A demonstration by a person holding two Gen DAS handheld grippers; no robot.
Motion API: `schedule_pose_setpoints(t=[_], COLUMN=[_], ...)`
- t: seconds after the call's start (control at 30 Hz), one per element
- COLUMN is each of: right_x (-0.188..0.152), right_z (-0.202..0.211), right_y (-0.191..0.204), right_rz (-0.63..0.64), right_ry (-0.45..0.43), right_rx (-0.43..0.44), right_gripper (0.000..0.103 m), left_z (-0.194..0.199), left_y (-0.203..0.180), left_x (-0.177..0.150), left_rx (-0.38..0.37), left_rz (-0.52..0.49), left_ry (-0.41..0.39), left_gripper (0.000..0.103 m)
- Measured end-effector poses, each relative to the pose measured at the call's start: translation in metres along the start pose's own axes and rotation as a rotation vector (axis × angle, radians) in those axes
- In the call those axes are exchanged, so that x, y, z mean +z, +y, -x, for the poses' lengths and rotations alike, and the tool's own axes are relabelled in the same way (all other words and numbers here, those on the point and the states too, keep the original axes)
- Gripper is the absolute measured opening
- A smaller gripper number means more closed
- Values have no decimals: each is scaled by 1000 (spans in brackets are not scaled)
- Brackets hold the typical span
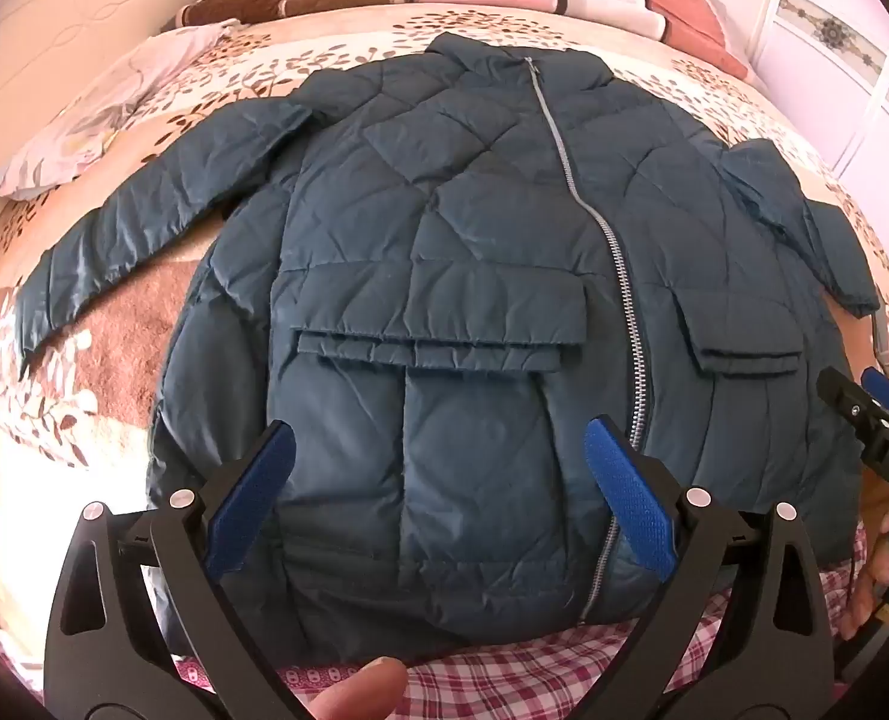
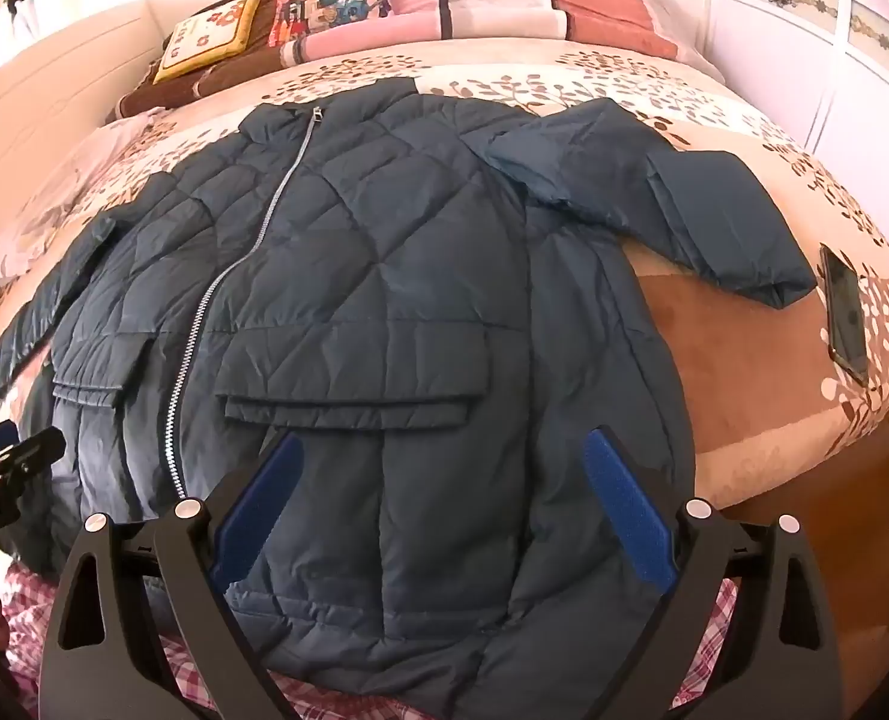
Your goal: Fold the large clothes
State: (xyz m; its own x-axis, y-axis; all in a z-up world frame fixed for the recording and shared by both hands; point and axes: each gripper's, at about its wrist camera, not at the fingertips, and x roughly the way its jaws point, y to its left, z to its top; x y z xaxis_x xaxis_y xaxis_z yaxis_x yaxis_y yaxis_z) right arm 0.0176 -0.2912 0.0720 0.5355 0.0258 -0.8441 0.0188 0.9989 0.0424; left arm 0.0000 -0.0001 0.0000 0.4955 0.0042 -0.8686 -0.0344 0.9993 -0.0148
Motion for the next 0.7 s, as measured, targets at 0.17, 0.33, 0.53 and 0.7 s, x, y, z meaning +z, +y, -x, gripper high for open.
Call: schedule_pose_setpoints(t=[0.17, 0.33, 0.53, 0.7], right_x=[0, 3, 5, 8], right_z=[-2, -2, -4, -4], right_y=[-1, -11, -21, -30], right_rz=[-6, -16, -81, -118], right_ry=[-3, 2, 5, 13], right_rx=[-4, -3, -1, -1], right_gripper=[92, 92, 92, 92], left_z=[0, 0, 0, 0], left_y=[0, 0, 0, 0], left_x=[0, 0, 0, 0], left_rx=[-2, -2, -2, -4], left_rz=[1, 1, 1, -1], left_ry=[-2, -1, -1, 1], left_gripper=[96, 96, 96, 96])
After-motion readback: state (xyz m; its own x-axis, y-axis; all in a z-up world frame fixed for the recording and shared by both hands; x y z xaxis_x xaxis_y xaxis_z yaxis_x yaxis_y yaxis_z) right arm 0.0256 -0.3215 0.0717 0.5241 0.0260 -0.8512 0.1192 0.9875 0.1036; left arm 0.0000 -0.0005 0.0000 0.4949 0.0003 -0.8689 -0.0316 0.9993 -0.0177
